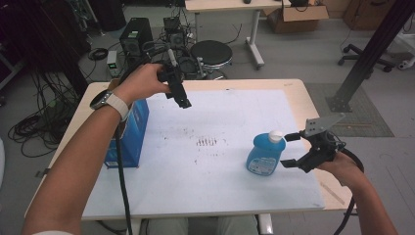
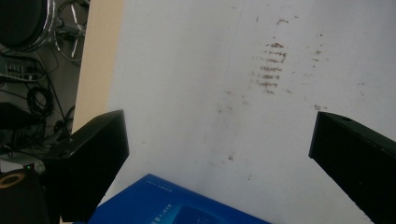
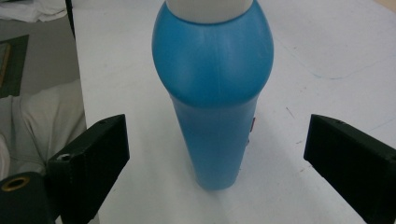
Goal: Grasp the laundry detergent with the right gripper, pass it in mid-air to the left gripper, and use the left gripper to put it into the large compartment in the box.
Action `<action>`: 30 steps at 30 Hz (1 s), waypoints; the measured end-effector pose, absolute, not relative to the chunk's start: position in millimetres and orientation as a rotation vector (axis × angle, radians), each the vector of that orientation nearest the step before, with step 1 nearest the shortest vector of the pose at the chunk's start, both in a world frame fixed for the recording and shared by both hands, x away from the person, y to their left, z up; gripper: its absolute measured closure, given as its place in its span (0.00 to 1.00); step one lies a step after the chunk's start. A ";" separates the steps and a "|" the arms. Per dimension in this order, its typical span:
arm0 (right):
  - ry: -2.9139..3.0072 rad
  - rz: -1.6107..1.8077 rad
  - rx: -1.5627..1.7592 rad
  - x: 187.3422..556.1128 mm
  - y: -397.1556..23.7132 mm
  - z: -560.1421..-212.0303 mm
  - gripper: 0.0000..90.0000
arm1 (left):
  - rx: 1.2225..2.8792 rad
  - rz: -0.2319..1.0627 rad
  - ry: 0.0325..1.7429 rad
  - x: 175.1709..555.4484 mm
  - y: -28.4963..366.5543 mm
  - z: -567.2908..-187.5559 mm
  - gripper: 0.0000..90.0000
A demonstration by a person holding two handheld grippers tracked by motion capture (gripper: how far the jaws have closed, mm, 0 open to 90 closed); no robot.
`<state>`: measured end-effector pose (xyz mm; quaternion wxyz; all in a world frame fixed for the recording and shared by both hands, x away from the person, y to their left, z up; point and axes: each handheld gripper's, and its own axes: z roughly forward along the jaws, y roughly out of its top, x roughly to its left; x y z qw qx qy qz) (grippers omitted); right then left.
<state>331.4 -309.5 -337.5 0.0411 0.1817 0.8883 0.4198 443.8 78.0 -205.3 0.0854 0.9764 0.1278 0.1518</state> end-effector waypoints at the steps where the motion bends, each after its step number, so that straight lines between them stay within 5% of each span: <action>1: 2.720 1.288 0.559 331.4 -309.6 -338.5 0.07 | 2.913 0.453 0.381 444.0 78.2 -205.3 0.06; 30: 2.664 1.428 0.618 330.0 -317.2 -368.4 0.07 | 2.910 0.453 0.398 442.7 79.6 -204.8 0.06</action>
